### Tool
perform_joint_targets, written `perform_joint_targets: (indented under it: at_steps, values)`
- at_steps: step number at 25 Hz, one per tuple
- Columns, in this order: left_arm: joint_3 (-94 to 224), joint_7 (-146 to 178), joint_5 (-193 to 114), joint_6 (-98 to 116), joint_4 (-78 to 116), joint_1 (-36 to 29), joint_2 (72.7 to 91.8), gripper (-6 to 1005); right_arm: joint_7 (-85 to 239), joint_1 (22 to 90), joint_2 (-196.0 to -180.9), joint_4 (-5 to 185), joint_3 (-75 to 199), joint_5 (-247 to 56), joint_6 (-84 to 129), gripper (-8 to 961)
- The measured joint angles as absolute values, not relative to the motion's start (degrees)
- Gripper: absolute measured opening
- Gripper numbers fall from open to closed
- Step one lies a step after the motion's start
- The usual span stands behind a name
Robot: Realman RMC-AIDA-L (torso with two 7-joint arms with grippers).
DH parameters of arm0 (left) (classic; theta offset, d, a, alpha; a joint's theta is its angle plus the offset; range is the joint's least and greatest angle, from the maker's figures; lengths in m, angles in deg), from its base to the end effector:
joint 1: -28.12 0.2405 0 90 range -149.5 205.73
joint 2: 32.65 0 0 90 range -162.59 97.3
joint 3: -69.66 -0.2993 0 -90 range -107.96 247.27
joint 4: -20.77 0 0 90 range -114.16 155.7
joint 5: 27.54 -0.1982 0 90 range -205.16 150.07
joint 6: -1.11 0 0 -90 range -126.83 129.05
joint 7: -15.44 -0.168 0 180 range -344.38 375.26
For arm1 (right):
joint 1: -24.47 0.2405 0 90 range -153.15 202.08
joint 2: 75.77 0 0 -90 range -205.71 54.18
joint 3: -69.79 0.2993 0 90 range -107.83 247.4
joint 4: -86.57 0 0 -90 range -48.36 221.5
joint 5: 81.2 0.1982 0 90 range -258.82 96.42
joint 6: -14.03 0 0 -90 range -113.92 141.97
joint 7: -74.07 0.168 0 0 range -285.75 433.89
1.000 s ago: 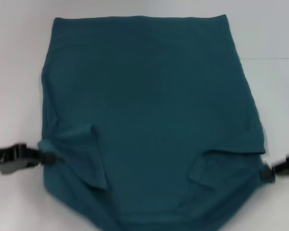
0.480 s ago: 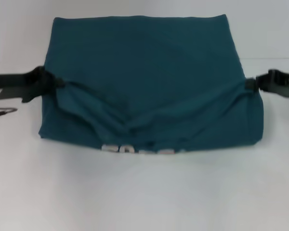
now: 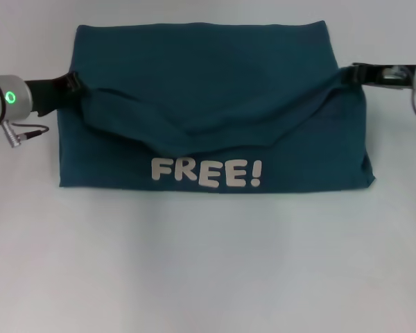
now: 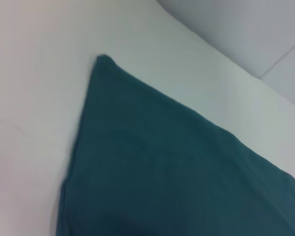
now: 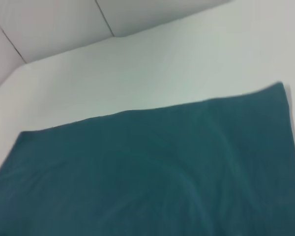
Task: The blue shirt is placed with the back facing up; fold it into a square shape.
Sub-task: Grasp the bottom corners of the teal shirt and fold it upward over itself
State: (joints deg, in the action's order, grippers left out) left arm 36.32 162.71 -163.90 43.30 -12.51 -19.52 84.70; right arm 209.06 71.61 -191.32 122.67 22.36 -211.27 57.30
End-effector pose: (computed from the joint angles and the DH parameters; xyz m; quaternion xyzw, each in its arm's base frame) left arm -0.2900 0.5033 0.0012 -0.6481 -0.6297 -0.2260 0.3638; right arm 0.2627 0.5103 0.0010 -0.7678 0.4956 0.1609 0.3729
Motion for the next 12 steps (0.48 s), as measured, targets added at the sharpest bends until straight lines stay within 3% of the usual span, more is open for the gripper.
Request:
perform_joint_targets:
  at_steps: [5,12]
  values:
    - [35.19,163.61,-163.97,39.72,-12.53,-19.89,84.71,34,209.26,74.1,-191.68,120.77,17.59,-211.35,51.54,137]
    - [35.11,163.44,-164.04,38.1,-12.5,-20.45,84.32,34,209.3,77.04,-190.9,117.86,17.4,-211.42,48.27,150]
